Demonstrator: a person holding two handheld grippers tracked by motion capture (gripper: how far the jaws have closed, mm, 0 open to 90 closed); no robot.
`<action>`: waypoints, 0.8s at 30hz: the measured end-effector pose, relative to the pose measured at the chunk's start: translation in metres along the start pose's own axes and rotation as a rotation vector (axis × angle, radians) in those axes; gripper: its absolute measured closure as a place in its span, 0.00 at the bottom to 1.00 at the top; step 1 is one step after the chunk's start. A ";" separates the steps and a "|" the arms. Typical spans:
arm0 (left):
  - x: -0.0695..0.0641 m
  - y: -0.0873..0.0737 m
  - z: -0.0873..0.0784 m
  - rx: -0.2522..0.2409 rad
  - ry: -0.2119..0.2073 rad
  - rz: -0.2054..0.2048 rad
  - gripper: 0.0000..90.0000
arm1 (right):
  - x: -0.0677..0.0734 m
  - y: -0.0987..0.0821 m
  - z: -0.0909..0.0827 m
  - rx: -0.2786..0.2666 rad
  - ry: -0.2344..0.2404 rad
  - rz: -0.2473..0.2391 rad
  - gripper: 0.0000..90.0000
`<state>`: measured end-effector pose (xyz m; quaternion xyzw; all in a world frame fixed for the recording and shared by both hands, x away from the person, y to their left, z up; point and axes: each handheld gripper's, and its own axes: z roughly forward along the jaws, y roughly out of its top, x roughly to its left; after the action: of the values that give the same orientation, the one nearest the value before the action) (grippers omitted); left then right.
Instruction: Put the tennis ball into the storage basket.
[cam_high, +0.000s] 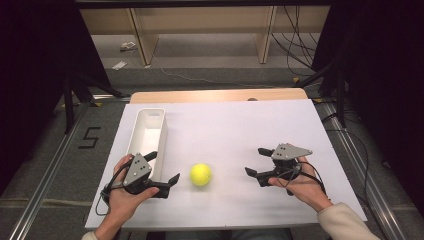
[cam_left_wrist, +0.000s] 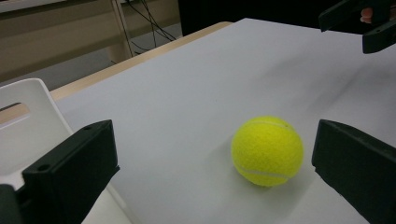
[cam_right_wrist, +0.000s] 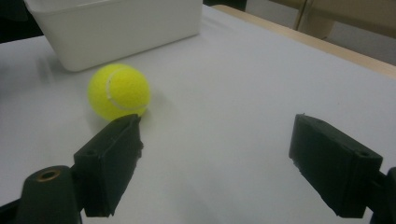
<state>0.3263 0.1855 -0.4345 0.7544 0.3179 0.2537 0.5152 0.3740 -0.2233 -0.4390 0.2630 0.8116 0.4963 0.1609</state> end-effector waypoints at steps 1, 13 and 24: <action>0.000 0.000 0.000 0.000 0.000 0.000 0.00 | 0.001 0.001 0.002 0.002 0.004 0.001 0.19; 0.000 0.000 0.000 0.001 0.000 0.001 0.00 | 0.011 0.008 0.022 0.019 0.042 -0.016 0.19; 0.000 0.000 0.000 0.002 0.000 0.001 0.00 | 0.018 0.011 0.034 0.029 0.063 -0.034 0.19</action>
<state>0.3262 0.1858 -0.4344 0.7551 0.3179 0.2537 0.5142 0.3803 -0.1840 -0.4445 0.2359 0.8275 0.4898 0.1400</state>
